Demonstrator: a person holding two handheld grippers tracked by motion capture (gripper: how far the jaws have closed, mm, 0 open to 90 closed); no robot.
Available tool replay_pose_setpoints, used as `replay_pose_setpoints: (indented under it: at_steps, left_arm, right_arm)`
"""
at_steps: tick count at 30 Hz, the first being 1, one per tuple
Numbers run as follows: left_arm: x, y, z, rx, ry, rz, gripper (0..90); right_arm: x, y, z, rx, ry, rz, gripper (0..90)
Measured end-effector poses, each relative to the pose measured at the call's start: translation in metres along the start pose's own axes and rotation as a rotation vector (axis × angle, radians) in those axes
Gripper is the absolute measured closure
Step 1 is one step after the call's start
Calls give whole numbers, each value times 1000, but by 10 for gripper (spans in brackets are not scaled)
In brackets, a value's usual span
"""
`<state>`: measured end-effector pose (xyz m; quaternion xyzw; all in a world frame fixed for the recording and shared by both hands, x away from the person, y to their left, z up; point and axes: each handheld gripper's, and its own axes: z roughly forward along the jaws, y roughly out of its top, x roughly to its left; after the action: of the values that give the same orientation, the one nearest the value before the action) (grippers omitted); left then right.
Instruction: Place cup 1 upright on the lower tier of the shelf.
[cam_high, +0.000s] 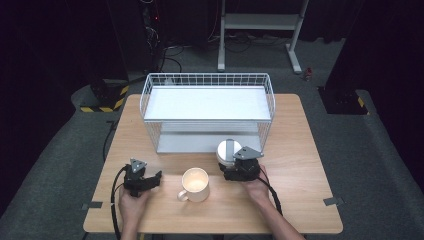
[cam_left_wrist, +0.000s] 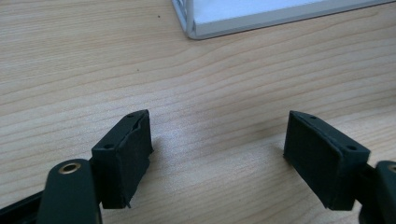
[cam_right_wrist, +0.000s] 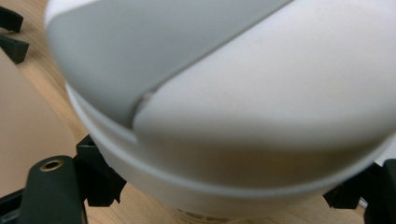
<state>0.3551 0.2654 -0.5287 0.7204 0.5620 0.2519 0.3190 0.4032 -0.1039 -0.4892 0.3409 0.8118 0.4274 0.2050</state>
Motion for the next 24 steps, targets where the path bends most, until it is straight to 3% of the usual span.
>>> replay_pose_setpoints:
  at_steps: [10,24]
  left_arm:
    - [0,0,0,0,0,0,234]
    - [0,0,0,0,0,0,234]
  right_arm:
    - [-11,7,-3,-13,-20,26,185]
    - [-27,13,10,16,-67,87,185]
